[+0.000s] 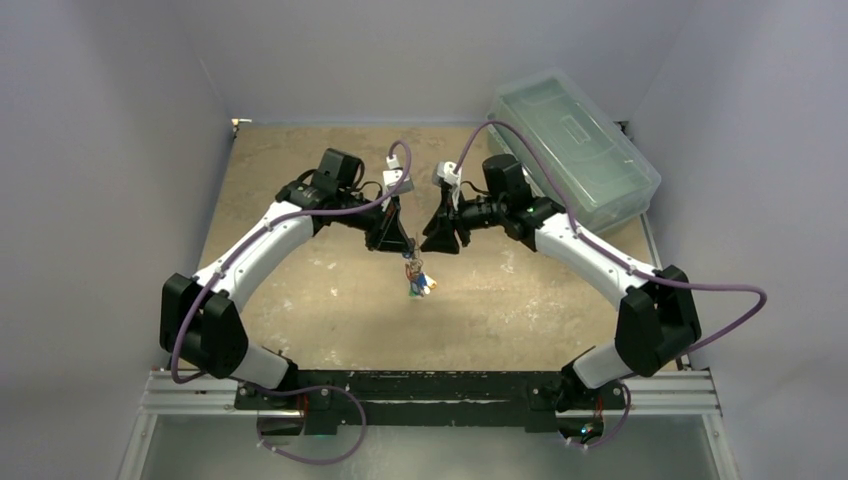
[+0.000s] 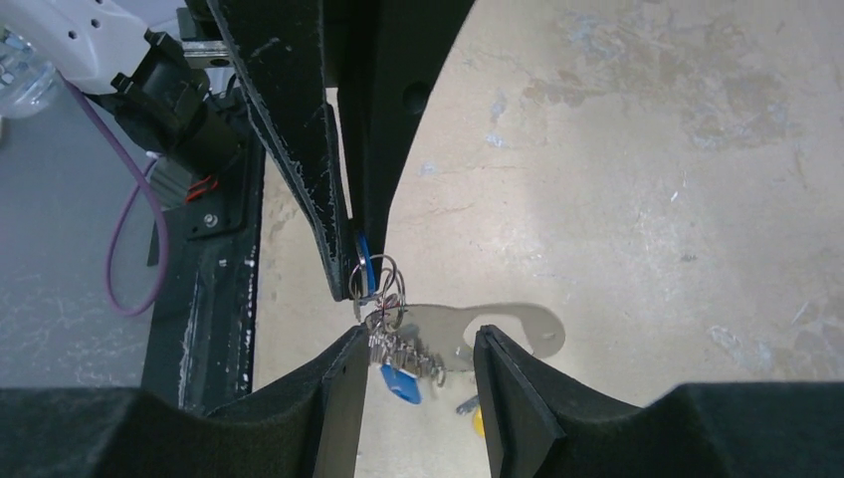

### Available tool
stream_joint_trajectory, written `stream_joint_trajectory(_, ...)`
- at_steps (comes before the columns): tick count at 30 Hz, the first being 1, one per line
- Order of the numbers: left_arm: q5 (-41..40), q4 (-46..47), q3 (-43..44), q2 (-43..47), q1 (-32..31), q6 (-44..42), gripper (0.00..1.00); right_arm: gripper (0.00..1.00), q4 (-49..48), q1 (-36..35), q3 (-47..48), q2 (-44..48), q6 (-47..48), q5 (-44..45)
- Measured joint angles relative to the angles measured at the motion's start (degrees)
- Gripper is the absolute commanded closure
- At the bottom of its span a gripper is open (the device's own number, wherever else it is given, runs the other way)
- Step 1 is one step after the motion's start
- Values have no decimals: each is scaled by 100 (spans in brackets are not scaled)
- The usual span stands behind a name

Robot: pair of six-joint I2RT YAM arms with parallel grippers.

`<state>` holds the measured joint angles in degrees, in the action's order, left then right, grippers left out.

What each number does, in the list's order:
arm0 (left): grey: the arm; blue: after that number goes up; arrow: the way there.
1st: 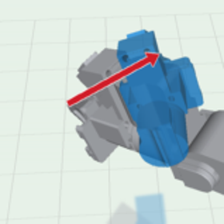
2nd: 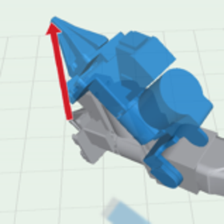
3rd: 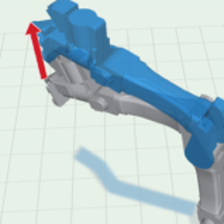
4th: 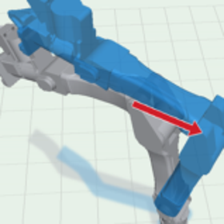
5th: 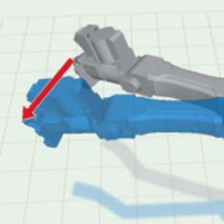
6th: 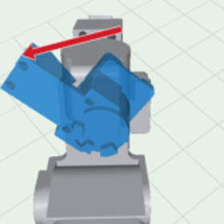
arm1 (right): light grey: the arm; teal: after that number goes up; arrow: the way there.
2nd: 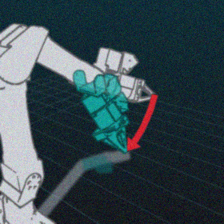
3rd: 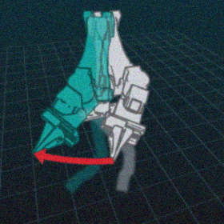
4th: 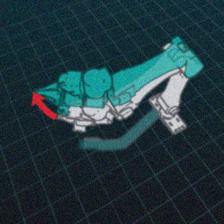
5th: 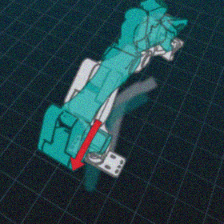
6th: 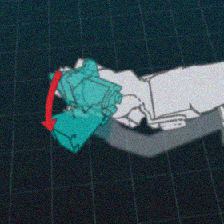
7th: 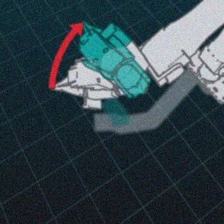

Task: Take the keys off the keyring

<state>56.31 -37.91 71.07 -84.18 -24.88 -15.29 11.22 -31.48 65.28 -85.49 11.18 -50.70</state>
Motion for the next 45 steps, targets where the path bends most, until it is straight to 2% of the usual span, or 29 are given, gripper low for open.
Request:
stream_joint_trajectory(17,179,-72,11,-37,0,-31,100,55,-313,-127,-114,-48,260,-433)
stream_joint_trajectory(25,179,-74,11,-39,0,-31,100,69,-304,-201,-114,-195,372,-431)
stream_joint_trajectory(32,44,-87,7,-146,2,-94,100,100,-306,-223,-111,-328,450,-476)
stream_joint_trajectory(40,-39,-442,2,-247,0,-592,100,100,-184,-232,-96,-492,748,-461)
stream_joint_trajectory(45,-249,-979,179,-387,15,-1187,100,100,-9,-245,-96,-498,1043,-393)
